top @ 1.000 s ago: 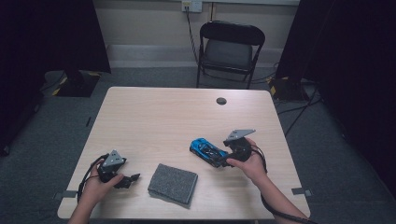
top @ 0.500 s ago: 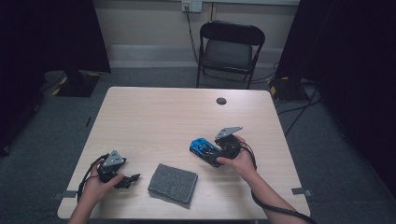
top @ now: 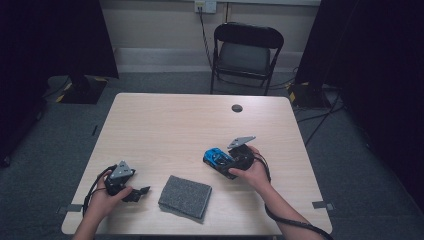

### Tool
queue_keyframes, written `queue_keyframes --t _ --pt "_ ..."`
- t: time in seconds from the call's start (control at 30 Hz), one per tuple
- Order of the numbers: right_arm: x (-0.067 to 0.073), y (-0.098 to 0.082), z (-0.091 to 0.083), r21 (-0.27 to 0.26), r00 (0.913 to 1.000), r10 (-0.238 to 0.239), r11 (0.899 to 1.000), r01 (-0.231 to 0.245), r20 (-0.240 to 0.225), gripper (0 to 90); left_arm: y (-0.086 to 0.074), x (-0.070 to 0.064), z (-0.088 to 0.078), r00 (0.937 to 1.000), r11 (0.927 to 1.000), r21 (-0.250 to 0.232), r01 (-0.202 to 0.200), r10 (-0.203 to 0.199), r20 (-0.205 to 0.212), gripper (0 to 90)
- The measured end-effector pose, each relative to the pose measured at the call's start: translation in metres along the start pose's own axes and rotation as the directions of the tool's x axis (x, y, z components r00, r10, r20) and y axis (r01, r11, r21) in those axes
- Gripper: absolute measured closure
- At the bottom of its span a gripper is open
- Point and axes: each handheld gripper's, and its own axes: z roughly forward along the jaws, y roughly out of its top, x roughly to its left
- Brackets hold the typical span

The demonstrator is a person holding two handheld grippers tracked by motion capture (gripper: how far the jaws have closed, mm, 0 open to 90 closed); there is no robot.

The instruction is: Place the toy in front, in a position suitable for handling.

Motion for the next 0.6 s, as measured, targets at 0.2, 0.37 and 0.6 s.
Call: queue_keyframes --t 0.2,0.37,0.6 --pt "0.0026 -0.0022 0.0062 0.003 1.0 0.001 1.0 -0.001 0.001 14.4 0.0 0.0 0.0 1.0 1.0 0.0 0.0 0.0 0.001 9.9" --pt "0.0026 -0.0041 0.0084 -0.002 0.9999 0.01 1.0 -0.01 0.005 15.0 0.0 -0.0001 0.0001 1.0 1.0 0.001 -0.001 0.001 0.002 9.5" --pt "0.0051 -0.0038 0.0098 0.012 0.9999 -0.005 1.0 0.005 0.011 17.2 0.0 -0.0001 0.0001 1.0 1.0 0.002 -0.002 0.002 0.004 9.3"
